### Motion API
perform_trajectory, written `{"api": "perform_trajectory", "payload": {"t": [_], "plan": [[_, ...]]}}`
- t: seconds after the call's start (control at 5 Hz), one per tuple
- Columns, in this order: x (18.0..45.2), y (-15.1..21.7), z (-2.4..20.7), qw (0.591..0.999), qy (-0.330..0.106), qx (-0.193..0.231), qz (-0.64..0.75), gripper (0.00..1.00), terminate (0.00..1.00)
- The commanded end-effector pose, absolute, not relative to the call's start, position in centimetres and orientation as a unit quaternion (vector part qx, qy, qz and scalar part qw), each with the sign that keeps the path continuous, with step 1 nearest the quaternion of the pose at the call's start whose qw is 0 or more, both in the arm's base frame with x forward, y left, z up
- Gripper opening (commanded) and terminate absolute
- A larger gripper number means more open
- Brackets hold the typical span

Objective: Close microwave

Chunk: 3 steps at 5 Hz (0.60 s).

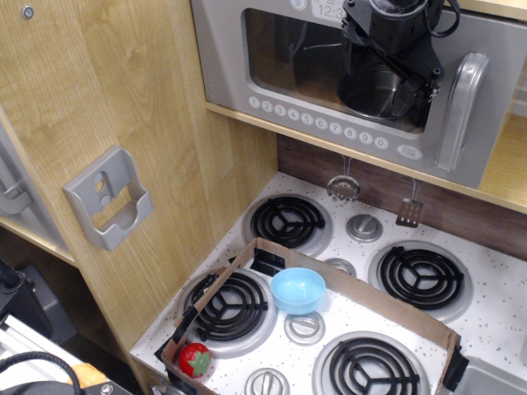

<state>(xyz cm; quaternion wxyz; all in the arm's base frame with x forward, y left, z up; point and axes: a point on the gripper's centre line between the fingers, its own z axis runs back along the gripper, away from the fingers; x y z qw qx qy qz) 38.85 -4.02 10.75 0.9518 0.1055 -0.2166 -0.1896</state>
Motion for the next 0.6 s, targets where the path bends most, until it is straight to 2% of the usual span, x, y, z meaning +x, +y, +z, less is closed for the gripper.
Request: {"api": "perform_trajectory", "payload": {"t": [0.0, 0.2, 0.4], "plan": [[39.64, -5.11, 13.4, 0.944, -0.247, 0.108, -0.191, 1.0, 0.0], [39.64, -5.11, 13.4, 0.944, -0.247, 0.108, -0.191, 1.0, 0.0], [39.64, -5.11, 13.4, 0.944, -0.247, 0.108, -0.191, 1.0, 1.0]]}}
